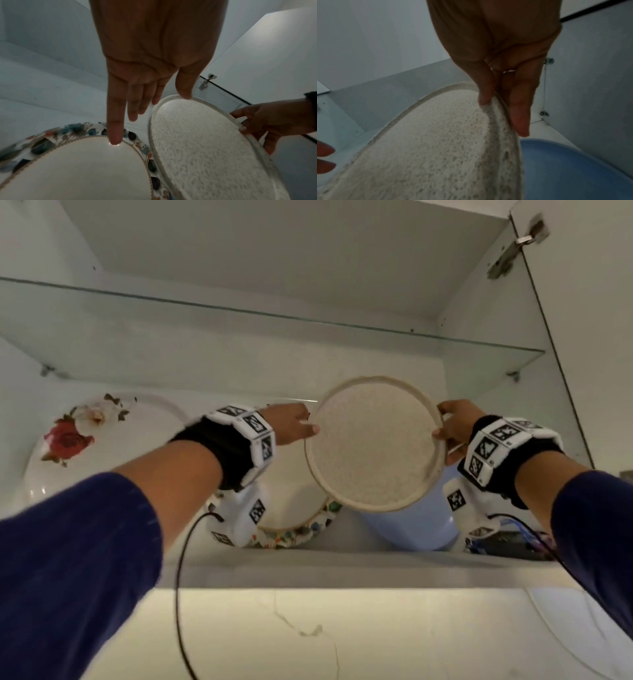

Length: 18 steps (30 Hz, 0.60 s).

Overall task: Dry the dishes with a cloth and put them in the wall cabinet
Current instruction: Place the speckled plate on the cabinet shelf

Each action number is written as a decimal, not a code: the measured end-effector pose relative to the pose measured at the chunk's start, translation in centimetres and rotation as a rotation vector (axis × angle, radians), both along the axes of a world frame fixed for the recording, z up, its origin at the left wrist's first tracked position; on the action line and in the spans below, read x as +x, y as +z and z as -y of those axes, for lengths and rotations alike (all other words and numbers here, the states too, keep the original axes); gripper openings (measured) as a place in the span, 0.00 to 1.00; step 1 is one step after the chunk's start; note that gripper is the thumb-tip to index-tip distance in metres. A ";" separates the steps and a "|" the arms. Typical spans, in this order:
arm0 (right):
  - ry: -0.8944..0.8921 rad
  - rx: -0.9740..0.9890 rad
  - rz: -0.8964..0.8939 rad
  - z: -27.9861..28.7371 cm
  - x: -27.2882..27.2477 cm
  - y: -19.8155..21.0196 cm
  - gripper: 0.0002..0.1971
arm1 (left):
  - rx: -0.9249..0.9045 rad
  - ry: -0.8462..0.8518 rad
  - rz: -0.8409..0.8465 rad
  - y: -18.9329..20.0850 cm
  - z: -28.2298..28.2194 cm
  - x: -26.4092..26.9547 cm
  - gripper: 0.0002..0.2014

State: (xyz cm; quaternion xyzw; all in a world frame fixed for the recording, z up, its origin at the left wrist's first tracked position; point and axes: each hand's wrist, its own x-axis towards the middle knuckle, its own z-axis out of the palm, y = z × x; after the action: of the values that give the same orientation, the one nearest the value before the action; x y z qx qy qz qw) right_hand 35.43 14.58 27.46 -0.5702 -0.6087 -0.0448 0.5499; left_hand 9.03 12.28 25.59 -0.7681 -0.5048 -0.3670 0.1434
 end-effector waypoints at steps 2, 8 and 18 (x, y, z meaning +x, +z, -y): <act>0.006 -0.023 0.024 -1.9 0.1 0.3 0.22 | -0.069 0.047 0.028 -0.1 -1.7 1.3 0.26; 0.018 -0.017 0.101 -8.1 0.2 0.2 0.18 | -0.302 0.030 0.219 0.6 -6.5 2.4 0.36; -0.033 -0.052 0.225 -13.6 0.8 -2.3 0.27 | -0.439 -0.065 0.375 -0.5 -11.0 1.5 0.42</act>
State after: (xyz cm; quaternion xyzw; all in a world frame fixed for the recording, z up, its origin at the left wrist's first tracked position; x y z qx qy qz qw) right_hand 36.22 28.17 25.20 -0.5855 -0.6580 -0.1017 0.4624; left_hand 10.56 23.23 25.09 -0.7152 -0.5650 -0.3890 -0.1340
